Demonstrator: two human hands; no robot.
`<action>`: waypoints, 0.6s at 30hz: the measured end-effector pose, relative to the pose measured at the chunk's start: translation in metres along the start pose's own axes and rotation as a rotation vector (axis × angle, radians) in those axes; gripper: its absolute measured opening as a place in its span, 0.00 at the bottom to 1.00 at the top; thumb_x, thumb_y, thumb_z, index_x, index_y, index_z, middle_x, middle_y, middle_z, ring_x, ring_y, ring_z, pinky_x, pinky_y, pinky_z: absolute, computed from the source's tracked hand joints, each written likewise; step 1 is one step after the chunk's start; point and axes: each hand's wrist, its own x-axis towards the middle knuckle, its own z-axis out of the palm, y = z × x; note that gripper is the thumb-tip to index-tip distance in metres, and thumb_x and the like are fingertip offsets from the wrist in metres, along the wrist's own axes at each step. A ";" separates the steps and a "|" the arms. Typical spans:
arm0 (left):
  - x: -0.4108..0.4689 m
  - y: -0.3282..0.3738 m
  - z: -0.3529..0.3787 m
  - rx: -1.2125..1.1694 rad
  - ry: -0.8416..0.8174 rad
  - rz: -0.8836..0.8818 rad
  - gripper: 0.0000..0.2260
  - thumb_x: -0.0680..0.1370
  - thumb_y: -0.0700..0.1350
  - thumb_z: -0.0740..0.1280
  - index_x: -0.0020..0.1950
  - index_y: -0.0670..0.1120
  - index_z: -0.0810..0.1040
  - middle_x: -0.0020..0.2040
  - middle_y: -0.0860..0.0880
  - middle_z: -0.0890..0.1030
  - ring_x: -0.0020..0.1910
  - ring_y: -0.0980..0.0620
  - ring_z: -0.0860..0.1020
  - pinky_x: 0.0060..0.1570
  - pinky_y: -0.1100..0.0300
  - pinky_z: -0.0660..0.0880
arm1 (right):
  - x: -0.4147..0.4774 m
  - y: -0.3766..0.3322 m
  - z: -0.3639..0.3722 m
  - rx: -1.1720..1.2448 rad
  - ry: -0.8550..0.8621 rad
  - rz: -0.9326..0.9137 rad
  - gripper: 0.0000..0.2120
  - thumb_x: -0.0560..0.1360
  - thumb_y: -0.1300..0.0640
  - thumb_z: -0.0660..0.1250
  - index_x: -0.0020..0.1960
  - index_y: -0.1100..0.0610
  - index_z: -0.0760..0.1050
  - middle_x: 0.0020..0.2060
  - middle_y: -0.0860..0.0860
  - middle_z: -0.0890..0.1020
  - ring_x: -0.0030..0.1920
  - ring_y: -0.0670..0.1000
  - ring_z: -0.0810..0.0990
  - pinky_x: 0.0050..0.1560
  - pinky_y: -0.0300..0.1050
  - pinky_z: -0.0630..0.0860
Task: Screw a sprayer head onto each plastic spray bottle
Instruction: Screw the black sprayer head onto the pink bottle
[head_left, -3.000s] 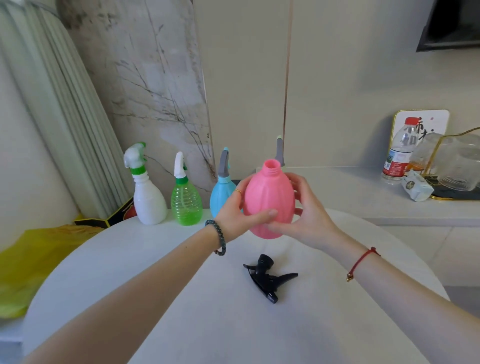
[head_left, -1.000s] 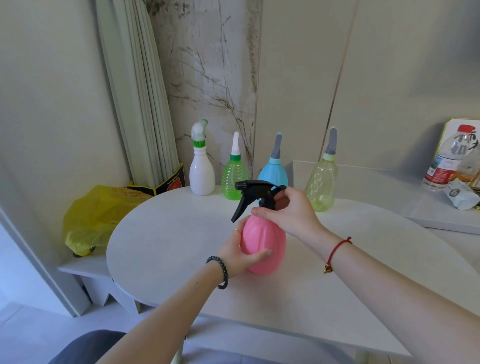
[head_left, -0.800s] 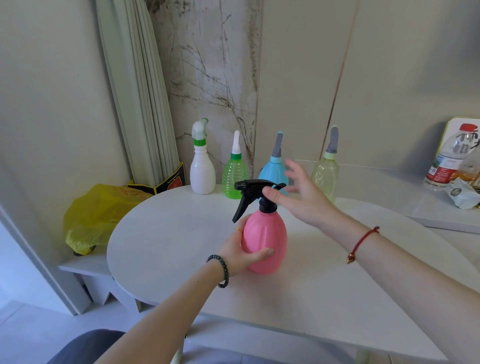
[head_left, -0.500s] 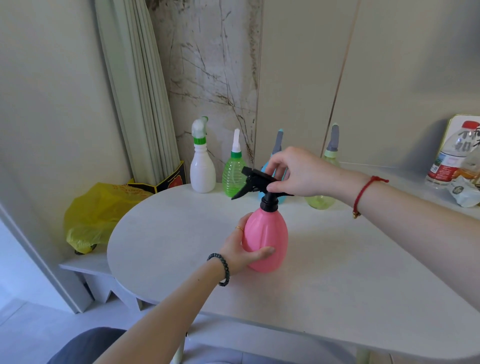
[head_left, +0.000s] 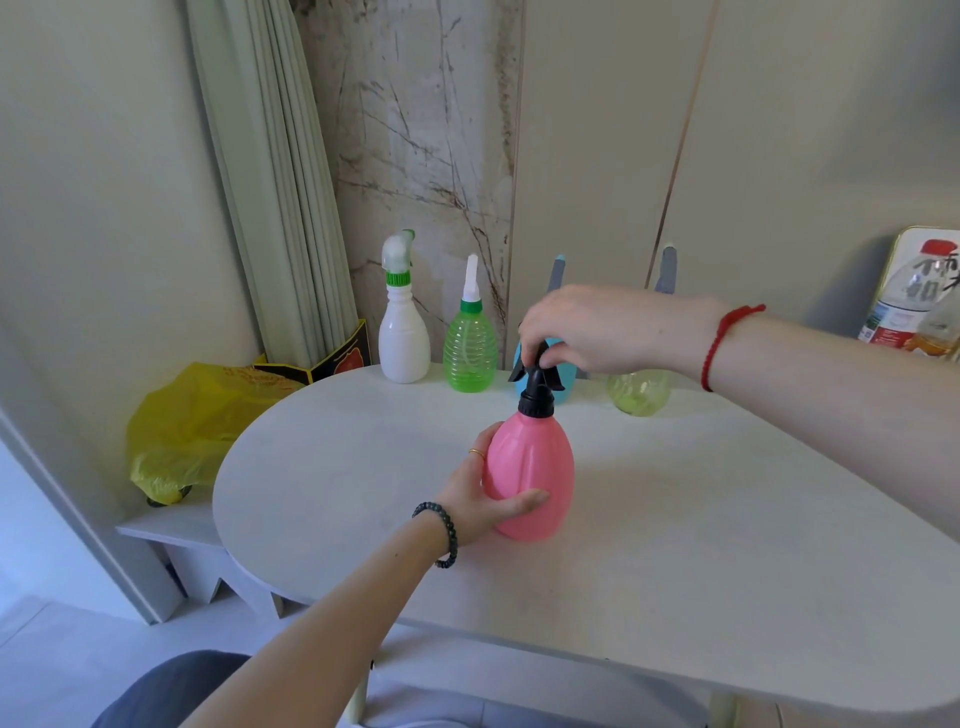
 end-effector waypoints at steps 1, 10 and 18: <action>0.000 0.000 0.000 0.006 0.000 -0.002 0.37 0.58 0.60 0.73 0.61 0.66 0.57 0.59 0.55 0.72 0.57 0.55 0.73 0.53 0.59 0.75 | 0.001 -0.001 -0.001 0.013 0.011 -0.009 0.08 0.75 0.60 0.63 0.50 0.55 0.79 0.51 0.52 0.81 0.55 0.53 0.76 0.56 0.54 0.73; 0.000 0.001 0.000 0.023 0.002 0.010 0.34 0.61 0.57 0.72 0.61 0.65 0.56 0.56 0.58 0.72 0.56 0.55 0.73 0.49 0.64 0.74 | 0.009 0.003 0.000 -0.192 -0.054 -0.102 0.12 0.70 0.65 0.66 0.51 0.54 0.78 0.50 0.52 0.81 0.55 0.54 0.75 0.55 0.54 0.72; 0.001 -0.001 0.000 0.030 0.010 0.005 0.35 0.60 0.59 0.72 0.60 0.67 0.56 0.57 0.57 0.72 0.57 0.54 0.73 0.55 0.55 0.74 | 0.012 -0.004 0.001 0.075 -0.010 0.076 0.11 0.74 0.53 0.65 0.51 0.59 0.78 0.30 0.44 0.73 0.42 0.53 0.75 0.30 0.39 0.65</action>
